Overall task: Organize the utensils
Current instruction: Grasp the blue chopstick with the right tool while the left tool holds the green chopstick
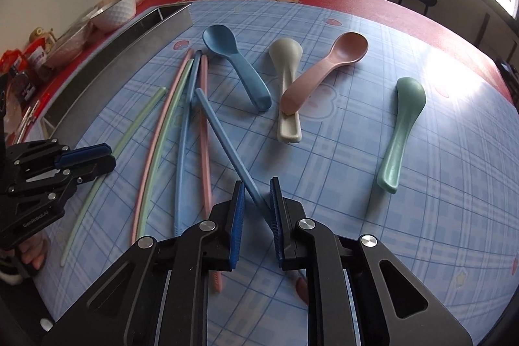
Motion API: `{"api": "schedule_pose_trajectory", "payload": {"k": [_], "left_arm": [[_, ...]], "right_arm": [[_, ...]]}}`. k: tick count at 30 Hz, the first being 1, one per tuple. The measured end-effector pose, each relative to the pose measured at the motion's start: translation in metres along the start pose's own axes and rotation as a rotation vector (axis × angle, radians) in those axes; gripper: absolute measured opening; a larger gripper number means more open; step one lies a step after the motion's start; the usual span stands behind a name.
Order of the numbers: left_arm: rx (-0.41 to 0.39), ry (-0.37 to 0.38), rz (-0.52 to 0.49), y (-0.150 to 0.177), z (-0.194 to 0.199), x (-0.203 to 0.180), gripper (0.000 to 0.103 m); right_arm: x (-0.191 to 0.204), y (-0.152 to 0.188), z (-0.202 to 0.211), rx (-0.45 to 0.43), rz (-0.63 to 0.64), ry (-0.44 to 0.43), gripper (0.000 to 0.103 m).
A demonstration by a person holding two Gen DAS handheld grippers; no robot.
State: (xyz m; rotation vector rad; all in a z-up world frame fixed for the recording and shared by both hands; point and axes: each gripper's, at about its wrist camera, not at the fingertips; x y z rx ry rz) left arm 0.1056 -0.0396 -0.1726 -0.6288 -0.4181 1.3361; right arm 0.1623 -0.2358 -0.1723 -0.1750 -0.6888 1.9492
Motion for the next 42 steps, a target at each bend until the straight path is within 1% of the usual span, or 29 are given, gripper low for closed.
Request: {"api": "schedule_pose_trajectory", "payload": {"k": [2,3,8,12,17,18,20,23,26,31,33,35,36,39,41,42], "left_arm": [[0.000,0.007,0.006,0.000,0.000,0.001,0.011],[0.000,0.011,0.009,0.000,0.000,0.002,0.011],[0.000,0.006,0.007,0.000,0.000,0.002,0.011],[0.000,0.000,0.002,0.000,0.000,0.001,0.012],[0.000,-0.013,-0.008,0.000,-0.001,-0.003,0.012],[-0.001,-0.015,-0.010,0.000,-0.001,-0.003,0.012],[0.000,-0.017,-0.007,0.000,-0.001,-0.004,0.012],[-0.001,-0.020,-0.009,0.000,-0.001,-0.005,0.012],[-0.001,-0.026,-0.014,0.000,-0.001,-0.006,0.012],[-0.001,-0.036,-0.022,0.001,-0.002,-0.009,0.012],[-0.002,-0.048,-0.032,0.001,-0.002,-0.011,0.012],[-0.002,-0.060,-0.042,0.001,-0.002,-0.014,0.012],[-0.002,-0.064,-0.046,0.001,-0.002,-0.014,0.012],[-0.003,-0.067,-0.047,0.002,-0.002,-0.015,0.012],[-0.003,-0.068,-0.048,0.002,-0.002,-0.015,0.012],[-0.003,-0.069,-0.049,0.002,-0.002,-0.015,0.012]], "right_arm": [[-0.003,-0.001,-0.001,0.005,-0.021,-0.007,0.007],[-0.003,-0.001,-0.001,0.007,-0.026,-0.012,0.006],[0.002,0.000,-0.001,0.000,-0.005,0.019,0.006],[0.006,0.004,-0.001,-0.030,0.018,0.048,0.006],[0.009,0.007,0.000,-0.062,0.015,0.067,0.006],[0.010,0.007,0.000,-0.061,0.012,0.064,0.006],[0.013,0.005,0.002,-0.064,-0.011,-0.006,0.006],[0.021,0.005,0.013,-0.129,-0.039,-0.073,0.006],[0.025,0.011,0.019,-0.181,-0.098,-0.117,0.006],[0.014,0.022,0.024,-0.291,-0.245,-0.117,0.006],[0.013,0.025,0.033,-0.345,-0.261,-0.089,0.006],[0.008,0.027,0.038,-0.394,-0.312,-0.158,0.006],[0.008,0.028,0.040,-0.411,-0.328,-0.175,0.006],[0.008,0.029,0.046,-0.496,-0.353,-0.200,0.006],[0.006,0.029,0.045,-0.529,-0.378,-0.227,0.006],[0.006,0.028,0.044,-0.538,-0.382,-0.227,0.006]]}}
Point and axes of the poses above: each gripper's, at about its wrist camera, not at the fingertips, and z roughly against the way its jaws point, x to its left, y to its underside, and after that the axes turned 4 degrees about -y, right-handed
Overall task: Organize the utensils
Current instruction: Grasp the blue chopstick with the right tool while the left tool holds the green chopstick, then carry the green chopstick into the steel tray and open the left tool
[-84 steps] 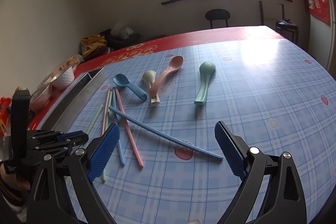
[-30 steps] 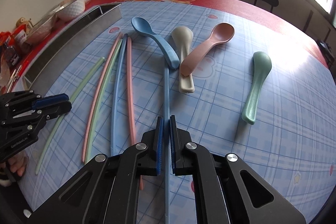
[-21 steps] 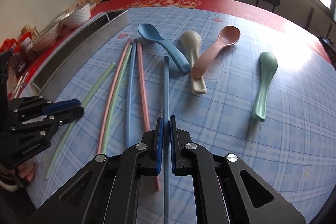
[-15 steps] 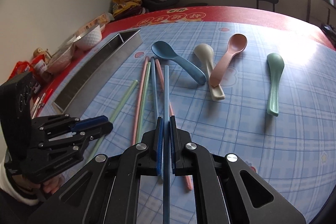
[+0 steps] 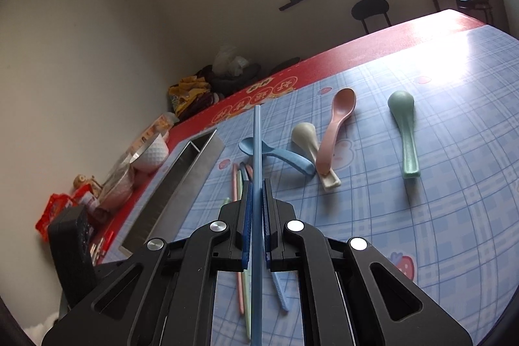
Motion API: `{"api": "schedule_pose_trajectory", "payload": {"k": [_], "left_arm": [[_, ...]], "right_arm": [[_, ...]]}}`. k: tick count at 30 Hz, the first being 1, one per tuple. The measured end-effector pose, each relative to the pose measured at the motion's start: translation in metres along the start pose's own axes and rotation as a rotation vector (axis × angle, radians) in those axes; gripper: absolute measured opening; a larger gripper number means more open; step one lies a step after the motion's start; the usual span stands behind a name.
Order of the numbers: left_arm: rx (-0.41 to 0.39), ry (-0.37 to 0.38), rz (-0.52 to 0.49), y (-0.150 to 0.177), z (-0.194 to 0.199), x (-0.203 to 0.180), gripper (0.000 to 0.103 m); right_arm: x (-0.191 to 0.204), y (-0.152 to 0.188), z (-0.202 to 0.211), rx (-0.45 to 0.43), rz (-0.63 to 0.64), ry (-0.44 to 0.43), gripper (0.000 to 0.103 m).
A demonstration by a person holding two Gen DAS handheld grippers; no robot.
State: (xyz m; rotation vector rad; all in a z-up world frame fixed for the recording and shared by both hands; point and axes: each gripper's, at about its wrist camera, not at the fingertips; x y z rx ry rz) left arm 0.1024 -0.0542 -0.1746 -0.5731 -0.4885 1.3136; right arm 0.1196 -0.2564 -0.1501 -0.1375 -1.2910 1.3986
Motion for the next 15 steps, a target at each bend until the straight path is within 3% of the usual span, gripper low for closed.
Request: {"api": "schedule_pose_trajectory", "payload": {"k": [5,15], "left_arm": [[-0.001,-0.007,-0.005,0.001,0.000,-0.002,0.012],[-0.003,-0.019,-0.014,0.001,0.000,-0.005,0.012]], "right_arm": [[0.002,0.003,0.002,-0.019,0.032,0.010,0.006],[-0.012,0.004,0.004,-0.027,-0.032,-0.034,0.006]]}}
Point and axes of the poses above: each gripper's, at about its wrist camera, not at the fingertips, and z roughly against the way its jaws point, x to its left, y to its underside, and after that the axes turned 4 degrees about -y, right-handed
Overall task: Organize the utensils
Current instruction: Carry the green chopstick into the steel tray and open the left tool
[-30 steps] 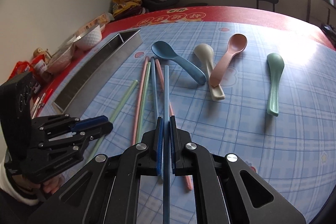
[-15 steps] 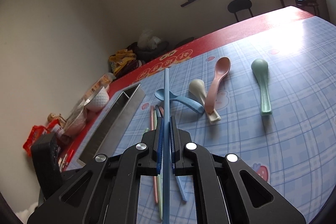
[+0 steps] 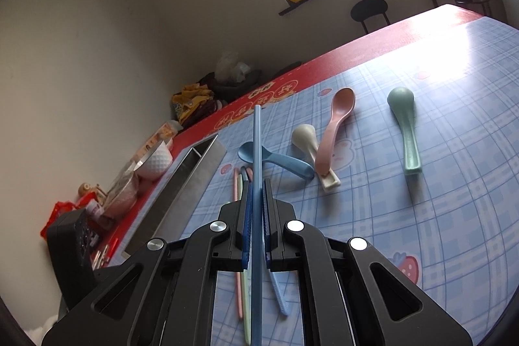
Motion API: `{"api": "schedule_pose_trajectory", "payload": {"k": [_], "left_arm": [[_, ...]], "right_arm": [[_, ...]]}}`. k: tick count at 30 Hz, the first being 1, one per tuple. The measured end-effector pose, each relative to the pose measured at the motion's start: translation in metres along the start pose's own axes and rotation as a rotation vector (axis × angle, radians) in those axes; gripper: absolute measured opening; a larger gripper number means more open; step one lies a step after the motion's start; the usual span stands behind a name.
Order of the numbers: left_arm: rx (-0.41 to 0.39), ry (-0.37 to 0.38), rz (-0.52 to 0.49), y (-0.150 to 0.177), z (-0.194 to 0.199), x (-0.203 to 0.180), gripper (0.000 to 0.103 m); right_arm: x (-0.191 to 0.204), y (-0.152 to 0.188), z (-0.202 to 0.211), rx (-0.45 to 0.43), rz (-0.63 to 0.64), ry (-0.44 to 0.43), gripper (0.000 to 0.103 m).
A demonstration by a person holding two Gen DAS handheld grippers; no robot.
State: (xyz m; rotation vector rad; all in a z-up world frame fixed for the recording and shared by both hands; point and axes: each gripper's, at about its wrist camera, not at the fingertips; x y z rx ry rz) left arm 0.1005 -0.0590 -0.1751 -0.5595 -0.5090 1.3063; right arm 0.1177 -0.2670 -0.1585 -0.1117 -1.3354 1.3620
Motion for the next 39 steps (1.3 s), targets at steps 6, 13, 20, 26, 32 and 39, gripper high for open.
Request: {"api": "schedule_pose_trajectory", "payload": {"k": [6,13,20,26,32,39], "left_arm": [[-0.005,0.009,0.025,0.000,0.000,0.005,0.007],[-0.077,0.081,0.111,0.002,0.015,0.024,0.006],[-0.028,0.184,0.229,-0.009,0.023,0.048,0.006],[-0.068,0.185,0.245,-0.034,0.048,0.077,0.006],[-0.081,0.102,0.260,-0.071,0.041,0.115,0.006],[0.037,0.043,0.316,-0.100,-0.020,0.149,0.006]], "right_arm": [[-0.003,0.001,0.002,-0.008,-0.009,-0.023,0.006],[-0.007,0.002,0.002,-0.013,-0.025,-0.033,0.006],[-0.008,0.002,0.002,-0.013,-0.030,-0.040,0.006],[-0.009,0.002,0.001,-0.009,-0.035,-0.047,0.006],[-0.009,0.002,0.001,-0.007,-0.039,-0.050,0.006],[-0.011,0.002,-0.001,-0.005,-0.046,-0.051,0.006]]}}
Point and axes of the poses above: each gripper's, at about its wrist camera, not at the fingertips, and z roughly against the way its jaws point, x to its left, y to its underside, and after that the axes turned 4 degrees about -y, right-handed
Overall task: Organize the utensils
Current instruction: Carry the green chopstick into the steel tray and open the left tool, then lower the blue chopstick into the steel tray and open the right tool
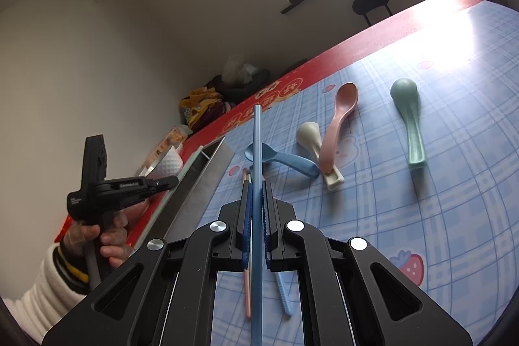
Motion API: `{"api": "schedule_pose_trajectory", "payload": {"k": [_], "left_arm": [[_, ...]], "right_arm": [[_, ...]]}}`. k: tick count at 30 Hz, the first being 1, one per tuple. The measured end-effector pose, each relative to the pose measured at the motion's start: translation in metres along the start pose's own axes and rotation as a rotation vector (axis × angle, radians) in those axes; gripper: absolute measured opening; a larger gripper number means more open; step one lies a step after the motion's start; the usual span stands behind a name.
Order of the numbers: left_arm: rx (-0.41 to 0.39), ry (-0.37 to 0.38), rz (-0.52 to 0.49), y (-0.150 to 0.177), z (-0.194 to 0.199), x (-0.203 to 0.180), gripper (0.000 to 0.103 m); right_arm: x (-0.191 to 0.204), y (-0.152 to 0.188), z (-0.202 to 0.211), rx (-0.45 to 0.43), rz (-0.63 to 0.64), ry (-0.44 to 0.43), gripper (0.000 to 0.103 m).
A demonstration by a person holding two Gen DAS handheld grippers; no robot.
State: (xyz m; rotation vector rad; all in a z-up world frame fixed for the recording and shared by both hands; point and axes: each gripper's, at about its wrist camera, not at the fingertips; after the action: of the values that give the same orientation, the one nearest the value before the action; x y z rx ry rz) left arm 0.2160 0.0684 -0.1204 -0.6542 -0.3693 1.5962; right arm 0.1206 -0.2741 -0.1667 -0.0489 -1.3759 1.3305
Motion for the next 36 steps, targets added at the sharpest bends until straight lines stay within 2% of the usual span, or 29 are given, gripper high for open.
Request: {"api": "schedule_pose_trajectory", "payload": {"k": [7,11,15,17,21,22,26,29,33,36], "left_arm": [[0.100,0.005,0.032,-0.002,-0.036,0.007,0.006],[0.097,0.009,0.008,-0.001,-0.035,0.005,0.007],[0.079,0.011,-0.024,0.001,-0.026,0.002,0.019],[0.061,0.006,-0.057,0.002,-0.017,-0.002,0.022],[-0.047,0.022,-0.161,0.012,0.015,-0.009,0.054],[-0.086,0.009,-0.200,0.018,0.023,-0.010,0.058],[-0.220,-0.044,-0.324,0.042,0.050,-0.012,0.090],[-0.286,-0.093,-0.333,0.051,0.060,-0.003,0.097],[-0.345,-0.133,-0.283,0.052,0.063,0.020,0.097],[-0.380,-0.128,-0.278,0.055,0.064,0.035,0.097]], "right_arm": [[-0.001,0.000,-0.003,0.008,-0.005,0.000,0.006],[-0.001,-0.001,-0.004,0.012,-0.007,0.001,0.006],[-0.003,0.000,-0.004,0.010,-0.014,0.006,0.006],[-0.004,0.000,-0.005,0.011,-0.017,0.008,0.006],[-0.004,0.000,-0.006,0.013,-0.017,0.019,0.006],[-0.003,0.000,-0.006,0.014,-0.017,0.023,0.006],[-0.001,0.001,-0.007,0.019,-0.012,0.047,0.006],[0.000,0.001,-0.008,0.026,-0.006,0.077,0.006],[0.005,0.001,-0.011,0.038,0.007,0.144,0.006],[0.011,-0.001,-0.013,0.045,0.021,0.211,0.006]]}}
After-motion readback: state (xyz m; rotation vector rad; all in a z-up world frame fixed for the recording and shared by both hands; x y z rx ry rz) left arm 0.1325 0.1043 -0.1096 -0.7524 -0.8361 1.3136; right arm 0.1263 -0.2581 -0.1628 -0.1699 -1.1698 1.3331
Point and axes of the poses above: each gripper's, at about its wrist camera, not at the fingertips, and z roughly against the way its jaws point, x to its left, y to its underside, and after that the axes turned 4 degrees about -y, right-handed
